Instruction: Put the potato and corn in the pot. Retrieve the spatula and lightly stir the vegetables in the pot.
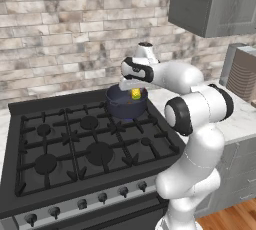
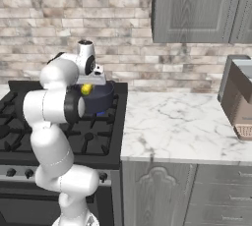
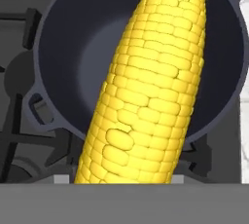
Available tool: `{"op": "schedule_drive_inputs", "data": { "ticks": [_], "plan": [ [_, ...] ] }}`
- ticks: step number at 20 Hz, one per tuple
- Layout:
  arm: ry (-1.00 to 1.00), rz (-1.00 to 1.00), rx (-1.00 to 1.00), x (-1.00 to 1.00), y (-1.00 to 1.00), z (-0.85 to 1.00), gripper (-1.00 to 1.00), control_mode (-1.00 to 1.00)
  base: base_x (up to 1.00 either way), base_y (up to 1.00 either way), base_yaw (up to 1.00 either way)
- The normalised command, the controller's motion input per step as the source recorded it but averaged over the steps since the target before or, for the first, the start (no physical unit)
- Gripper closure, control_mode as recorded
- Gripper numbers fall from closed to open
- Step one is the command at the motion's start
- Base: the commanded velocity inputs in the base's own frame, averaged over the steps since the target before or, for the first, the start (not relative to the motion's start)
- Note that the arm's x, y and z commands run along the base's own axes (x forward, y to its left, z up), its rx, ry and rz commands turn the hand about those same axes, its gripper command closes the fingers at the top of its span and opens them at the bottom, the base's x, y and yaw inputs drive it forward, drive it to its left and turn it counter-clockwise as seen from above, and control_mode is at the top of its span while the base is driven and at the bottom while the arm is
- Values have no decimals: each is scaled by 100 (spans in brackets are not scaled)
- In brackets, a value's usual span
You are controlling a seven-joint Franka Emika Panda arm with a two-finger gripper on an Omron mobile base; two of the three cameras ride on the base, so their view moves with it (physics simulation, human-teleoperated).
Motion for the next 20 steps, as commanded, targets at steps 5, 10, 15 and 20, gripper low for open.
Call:
{"op": "schedule_drive_inputs", "data": {
  "ticks": [5,10,15,20],
  "plan": [
    [-2,0,0,2,0,-23,100,-100,0,0,0],
    [-5,0,0,7,0,-38,100,-100,0,0,0],
    [-1,0,0,0,0,-5,100,-100,0,0,0],
    [1,0,0,11,0,9,100,-100,0,0,0]
  ]
}}
